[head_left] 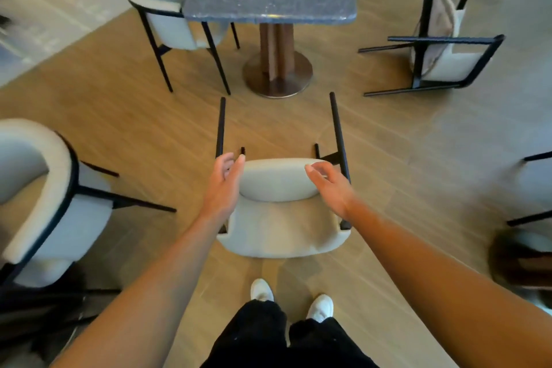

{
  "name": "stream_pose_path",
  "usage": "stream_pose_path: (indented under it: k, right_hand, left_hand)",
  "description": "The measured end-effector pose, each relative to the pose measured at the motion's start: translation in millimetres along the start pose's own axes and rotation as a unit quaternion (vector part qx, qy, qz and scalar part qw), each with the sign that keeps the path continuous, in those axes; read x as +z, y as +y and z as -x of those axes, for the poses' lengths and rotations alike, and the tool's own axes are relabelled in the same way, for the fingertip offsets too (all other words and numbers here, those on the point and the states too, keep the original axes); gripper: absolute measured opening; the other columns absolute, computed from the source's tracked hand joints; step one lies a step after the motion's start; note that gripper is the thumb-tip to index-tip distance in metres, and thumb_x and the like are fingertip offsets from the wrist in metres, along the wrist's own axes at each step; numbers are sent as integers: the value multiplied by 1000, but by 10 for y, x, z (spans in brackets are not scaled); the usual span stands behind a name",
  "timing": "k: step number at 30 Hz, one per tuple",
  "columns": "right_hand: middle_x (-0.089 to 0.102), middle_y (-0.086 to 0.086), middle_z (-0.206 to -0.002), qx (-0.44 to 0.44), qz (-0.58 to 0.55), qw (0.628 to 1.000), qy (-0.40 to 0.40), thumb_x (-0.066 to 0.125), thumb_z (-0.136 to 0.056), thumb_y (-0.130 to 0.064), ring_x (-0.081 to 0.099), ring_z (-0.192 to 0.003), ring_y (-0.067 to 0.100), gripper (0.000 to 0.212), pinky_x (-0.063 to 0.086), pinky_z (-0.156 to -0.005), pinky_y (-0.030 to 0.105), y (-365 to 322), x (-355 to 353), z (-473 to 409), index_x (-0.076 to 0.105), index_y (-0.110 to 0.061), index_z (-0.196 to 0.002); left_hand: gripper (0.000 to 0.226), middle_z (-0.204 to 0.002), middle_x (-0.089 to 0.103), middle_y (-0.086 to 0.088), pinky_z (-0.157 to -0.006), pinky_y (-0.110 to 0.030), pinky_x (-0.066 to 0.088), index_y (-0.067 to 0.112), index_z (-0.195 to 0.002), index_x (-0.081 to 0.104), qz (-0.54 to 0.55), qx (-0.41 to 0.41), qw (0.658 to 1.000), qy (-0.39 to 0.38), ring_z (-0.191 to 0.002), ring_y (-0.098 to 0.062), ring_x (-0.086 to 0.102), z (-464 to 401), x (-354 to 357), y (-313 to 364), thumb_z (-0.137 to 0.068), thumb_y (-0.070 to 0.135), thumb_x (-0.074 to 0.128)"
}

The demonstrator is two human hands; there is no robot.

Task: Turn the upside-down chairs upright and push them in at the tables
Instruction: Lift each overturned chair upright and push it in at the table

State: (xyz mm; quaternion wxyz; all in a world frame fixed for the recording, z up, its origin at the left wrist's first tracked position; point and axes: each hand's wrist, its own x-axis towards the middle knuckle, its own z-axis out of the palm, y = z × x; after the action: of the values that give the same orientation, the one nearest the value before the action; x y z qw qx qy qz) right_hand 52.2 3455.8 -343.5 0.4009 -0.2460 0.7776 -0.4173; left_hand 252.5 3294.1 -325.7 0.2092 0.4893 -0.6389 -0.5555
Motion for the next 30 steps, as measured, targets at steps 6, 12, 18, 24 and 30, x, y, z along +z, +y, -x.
stream_pose_path:
  k: [6,12,18,24,30]
  right_hand:
    - [54,-5,-143,43,20,999,10,50,-95,-73,52,-123,15,65,39,-98,34,216,392,-191,51,-31,-144]
    - [49,-3,-150,78,65,991,91,53,-92,-74,50,-134,20,74,43,-106,42,803,594,-481,43,-30,-151]
    - [52,7,-150,148,73,979,120,52,-90,-73,52,-133,26,83,46,-108,49,1647,847,-640,42,-20,-153]
    - [56,12,-145,214,75,966,127,56,-99,-56,54,-131,29,68,46,-109,53,2413,1006,-840,46,-14,-151]
    - [62,19,-137,281,106,946,123,49,-104,-54,59,-124,36,64,48,-104,53,2951,897,-1050,52,-7,-146]
  left_hand:
    - [65,-142,55,9,-81,-20,39,31,-149,46,-32,-63,997,25,-111,-3,53,-98,-350,-540,-96,68,53]
    - [73,-155,48,-1,-94,-32,40,28,-153,42,-99,-143,984,35,-135,-22,51,-538,-447,-1388,-94,66,60]
    - [64,-152,52,-7,-105,-37,41,17,-152,43,-167,-215,962,15,-133,-26,53,-767,-249,-2456,-98,42,66]
    - [53,-143,58,-9,-105,-38,45,16,-143,52,-191,-251,949,11,-127,-27,58,-973,-23,-3302,-97,37,69]
    - [49,-130,67,-11,-100,-41,50,13,-134,58,-251,-282,925,37,-118,-33,63,-1221,37,-3883,-95,41,70]
